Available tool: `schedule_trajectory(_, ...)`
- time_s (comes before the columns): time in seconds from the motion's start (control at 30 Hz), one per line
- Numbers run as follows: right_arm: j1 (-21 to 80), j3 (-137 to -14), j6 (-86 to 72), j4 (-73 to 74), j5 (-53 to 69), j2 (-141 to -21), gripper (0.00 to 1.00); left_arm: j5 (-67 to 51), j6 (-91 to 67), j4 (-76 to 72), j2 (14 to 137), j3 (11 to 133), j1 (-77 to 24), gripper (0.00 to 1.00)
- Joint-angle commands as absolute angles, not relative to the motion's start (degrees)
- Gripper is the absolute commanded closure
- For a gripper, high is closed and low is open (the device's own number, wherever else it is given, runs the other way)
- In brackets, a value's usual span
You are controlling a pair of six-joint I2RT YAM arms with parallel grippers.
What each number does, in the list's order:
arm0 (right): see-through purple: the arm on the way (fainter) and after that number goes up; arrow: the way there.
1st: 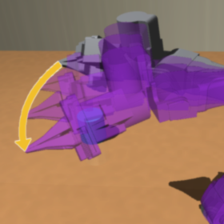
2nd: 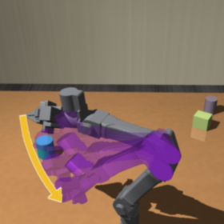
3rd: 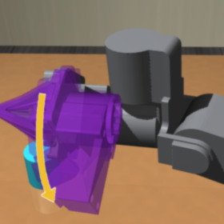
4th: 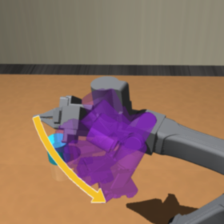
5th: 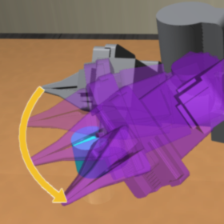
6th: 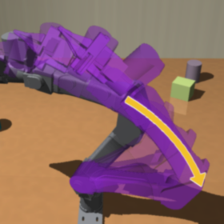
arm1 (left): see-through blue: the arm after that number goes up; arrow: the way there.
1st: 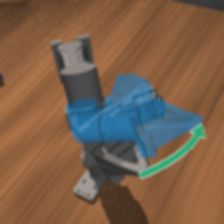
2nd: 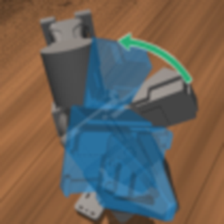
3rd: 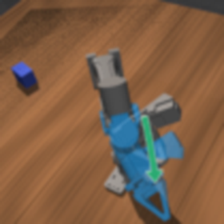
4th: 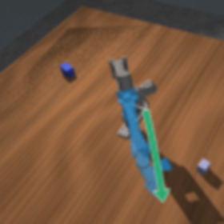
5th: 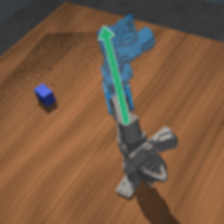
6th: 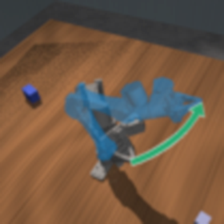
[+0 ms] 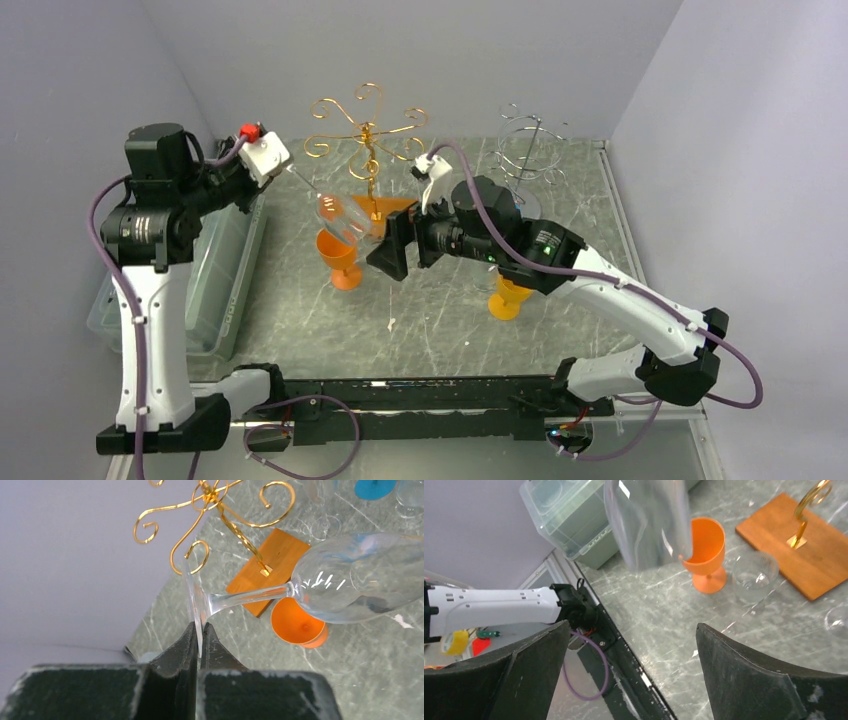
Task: Place the wine glass upside down on the wine glass rack
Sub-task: Turn the wine glass upside down at the wine rack.
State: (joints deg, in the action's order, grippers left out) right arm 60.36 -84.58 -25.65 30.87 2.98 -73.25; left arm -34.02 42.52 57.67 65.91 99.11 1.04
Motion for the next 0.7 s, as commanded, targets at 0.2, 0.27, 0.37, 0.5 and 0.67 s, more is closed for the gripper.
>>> schedule_trajectory(0.2,59.33,-94.05,-18.21,25.94,9.14,-82.09,0.00,-46.26,59.14,45.37,56.56,92.26,0.84,1.00)
schedule_trajectory(0.27,59.33,-93.86,-17.95,23.93,10.67,-83.68,0.00,-47.36,60.59,44.92,56.23,92.28,0.79,1.00)
schedule_trajectory(0.37,59.33,-92.10,-18.18,19.83,11.81,-84.53,0.00,-49.39,62.35,43.60,55.29,91.17,0.79,1.00)
schedule_trajectory(0.5,59.32,-88.68,-18.31,13.20,11.29,-84.08,0.00,-52.14,62.92,40.37,53.86,88.78,0.83,1.00)
schedule_trajectory(0.67,59.33,-83.32,-18.19,4.54,9.12,-82.95,0.08,-53.83,62.01,39.93,53.83,88.56,0.79,1.00)
